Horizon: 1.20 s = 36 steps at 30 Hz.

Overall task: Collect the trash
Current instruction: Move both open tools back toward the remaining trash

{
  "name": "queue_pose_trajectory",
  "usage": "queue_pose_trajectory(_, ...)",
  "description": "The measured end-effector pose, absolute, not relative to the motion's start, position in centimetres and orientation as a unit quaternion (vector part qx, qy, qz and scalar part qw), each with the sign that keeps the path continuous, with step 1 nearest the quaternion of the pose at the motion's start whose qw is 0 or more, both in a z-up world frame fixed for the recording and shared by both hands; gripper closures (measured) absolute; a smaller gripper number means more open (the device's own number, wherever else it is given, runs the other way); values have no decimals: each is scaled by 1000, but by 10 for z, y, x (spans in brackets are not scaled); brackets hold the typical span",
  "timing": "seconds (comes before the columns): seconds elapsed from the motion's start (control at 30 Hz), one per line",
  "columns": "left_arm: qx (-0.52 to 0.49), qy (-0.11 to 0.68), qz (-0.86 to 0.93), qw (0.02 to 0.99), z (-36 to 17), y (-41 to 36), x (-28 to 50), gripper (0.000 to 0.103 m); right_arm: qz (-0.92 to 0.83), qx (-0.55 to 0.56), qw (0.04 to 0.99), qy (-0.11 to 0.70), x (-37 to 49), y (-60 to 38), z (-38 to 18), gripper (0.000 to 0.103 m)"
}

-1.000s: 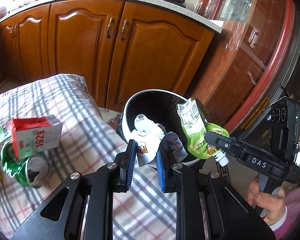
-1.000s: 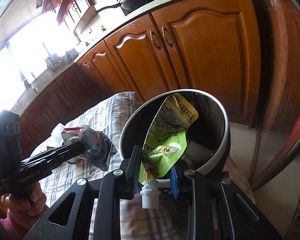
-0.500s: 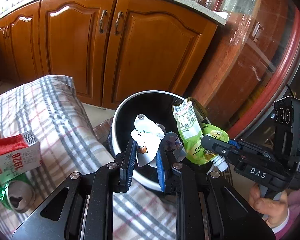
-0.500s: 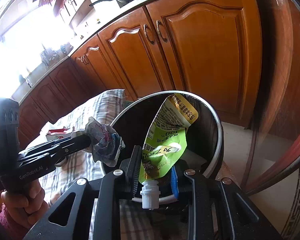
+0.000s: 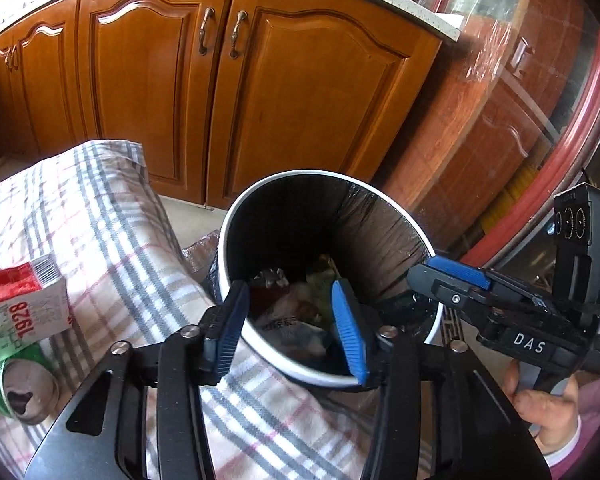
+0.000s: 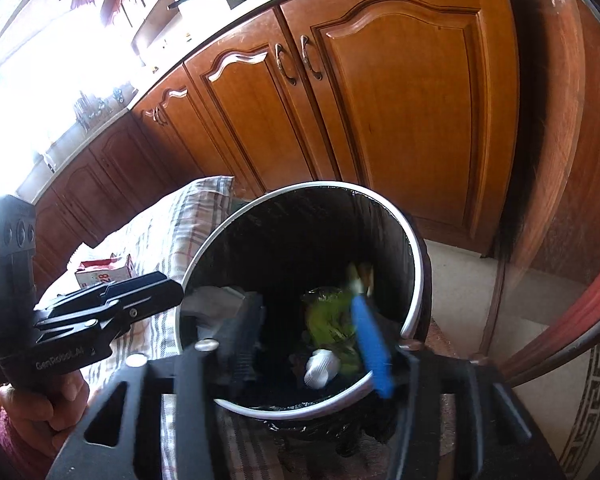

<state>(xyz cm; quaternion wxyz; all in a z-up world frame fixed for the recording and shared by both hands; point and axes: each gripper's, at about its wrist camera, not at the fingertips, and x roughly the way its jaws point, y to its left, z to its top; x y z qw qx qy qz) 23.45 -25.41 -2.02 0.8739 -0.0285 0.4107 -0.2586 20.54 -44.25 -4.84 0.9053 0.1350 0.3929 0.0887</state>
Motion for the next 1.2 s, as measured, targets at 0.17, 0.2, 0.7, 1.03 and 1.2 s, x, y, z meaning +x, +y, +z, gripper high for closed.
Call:
queue_pose_trajectory(0.17,-45,405,-250,878,-20,-231,217,48,94,156,906,382,194,-441,-47,30)
queue_pose_trajectory(0.2,-47,405,-248,879,-20,-227,213,48,96,159,906,380,192,-440,-47,28)
queue_pose_trajectory(0.7,-91,400,-183,893,-31,-116,148,45,159,189,897,367,159,-368,-47,16)
queue_pose_trajectory(1.03,-111,397,-128,902,-40,-48,124,45,210,167,881,390,152,-302,-58,16)
queue_pose_trajectory(1.2,-127,393,-101,905,-41,-21,119,45,228,151,877,395,154,-276,-59,16)
